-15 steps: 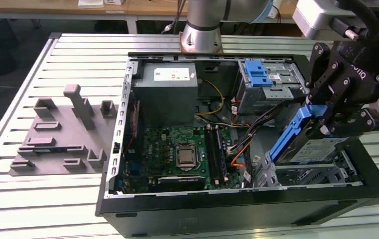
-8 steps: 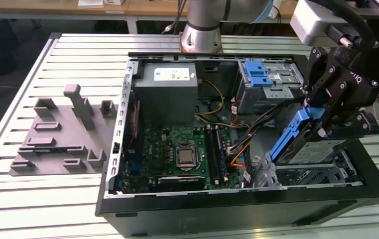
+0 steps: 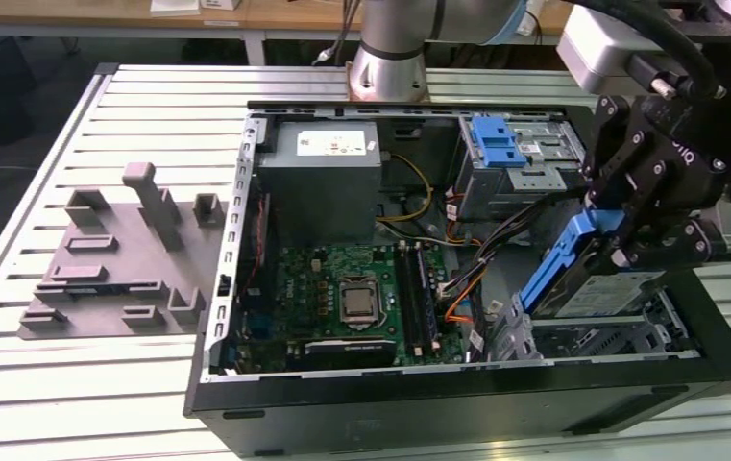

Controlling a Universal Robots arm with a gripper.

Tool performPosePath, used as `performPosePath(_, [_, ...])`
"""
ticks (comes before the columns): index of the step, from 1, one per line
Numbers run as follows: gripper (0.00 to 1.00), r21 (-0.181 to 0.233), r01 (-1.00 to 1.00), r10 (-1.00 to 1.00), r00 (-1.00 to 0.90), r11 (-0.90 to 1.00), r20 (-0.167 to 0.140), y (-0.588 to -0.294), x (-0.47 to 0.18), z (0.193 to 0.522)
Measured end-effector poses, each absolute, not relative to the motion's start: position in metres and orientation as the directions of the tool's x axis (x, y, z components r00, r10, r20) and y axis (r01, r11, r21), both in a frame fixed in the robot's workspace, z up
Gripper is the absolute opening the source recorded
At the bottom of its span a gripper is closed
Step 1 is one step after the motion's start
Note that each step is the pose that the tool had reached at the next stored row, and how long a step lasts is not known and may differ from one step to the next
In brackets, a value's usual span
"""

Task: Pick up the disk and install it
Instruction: 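Insert the disk into the insertion slot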

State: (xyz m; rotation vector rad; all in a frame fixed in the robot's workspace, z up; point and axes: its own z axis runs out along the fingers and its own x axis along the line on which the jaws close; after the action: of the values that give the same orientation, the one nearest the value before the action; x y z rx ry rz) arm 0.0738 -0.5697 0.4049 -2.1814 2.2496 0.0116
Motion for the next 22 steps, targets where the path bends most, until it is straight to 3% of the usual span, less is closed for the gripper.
performPosePath(22, [0.36,-0.003,-1.000,-0.999,-0.031,0.031,-0.011,-0.570,0.073,0.386])
